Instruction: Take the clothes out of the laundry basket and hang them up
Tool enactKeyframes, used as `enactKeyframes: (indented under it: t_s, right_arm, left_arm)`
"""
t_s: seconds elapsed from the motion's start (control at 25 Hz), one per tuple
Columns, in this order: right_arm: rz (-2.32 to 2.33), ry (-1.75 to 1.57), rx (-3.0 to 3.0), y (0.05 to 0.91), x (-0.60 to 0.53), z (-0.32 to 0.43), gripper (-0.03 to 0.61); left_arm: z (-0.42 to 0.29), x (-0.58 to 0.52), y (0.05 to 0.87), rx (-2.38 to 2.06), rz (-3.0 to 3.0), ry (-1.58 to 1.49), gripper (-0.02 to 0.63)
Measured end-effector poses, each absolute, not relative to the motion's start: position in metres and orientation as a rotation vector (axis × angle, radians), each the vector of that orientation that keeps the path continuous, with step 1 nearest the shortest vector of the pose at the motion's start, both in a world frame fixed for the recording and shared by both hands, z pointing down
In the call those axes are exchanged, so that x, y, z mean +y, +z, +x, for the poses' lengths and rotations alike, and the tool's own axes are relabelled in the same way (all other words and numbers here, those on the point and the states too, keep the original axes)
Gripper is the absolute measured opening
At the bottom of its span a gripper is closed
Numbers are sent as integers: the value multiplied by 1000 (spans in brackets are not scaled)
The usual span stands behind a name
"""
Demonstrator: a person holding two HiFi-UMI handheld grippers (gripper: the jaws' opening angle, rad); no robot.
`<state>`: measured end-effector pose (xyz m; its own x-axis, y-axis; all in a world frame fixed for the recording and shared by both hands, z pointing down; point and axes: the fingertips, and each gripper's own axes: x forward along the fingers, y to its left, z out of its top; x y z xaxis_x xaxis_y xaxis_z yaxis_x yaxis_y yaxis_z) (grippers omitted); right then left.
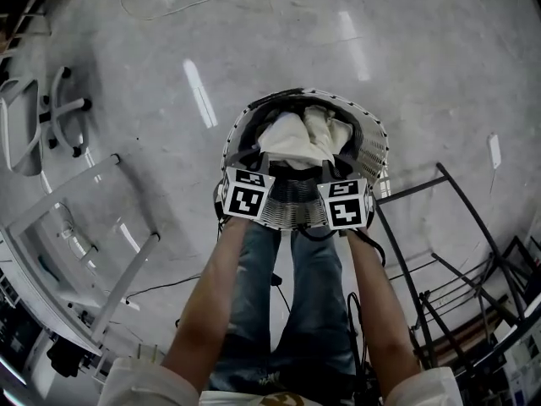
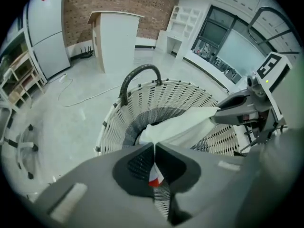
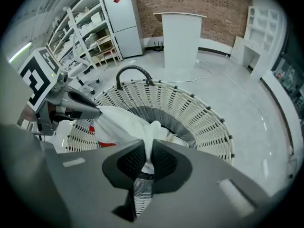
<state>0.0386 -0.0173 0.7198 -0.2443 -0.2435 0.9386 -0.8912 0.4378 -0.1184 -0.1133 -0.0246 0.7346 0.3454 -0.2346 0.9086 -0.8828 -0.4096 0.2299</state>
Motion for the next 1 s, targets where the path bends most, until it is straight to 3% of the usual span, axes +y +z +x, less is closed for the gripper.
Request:
enactKeyframes:
  t_s: [1.0]
  right_arm:
    - [1171, 865, -1856, 581, -1, 27, 46]
  left_arm:
    - [-123, -46, 580, -959, 2038, 999, 11]
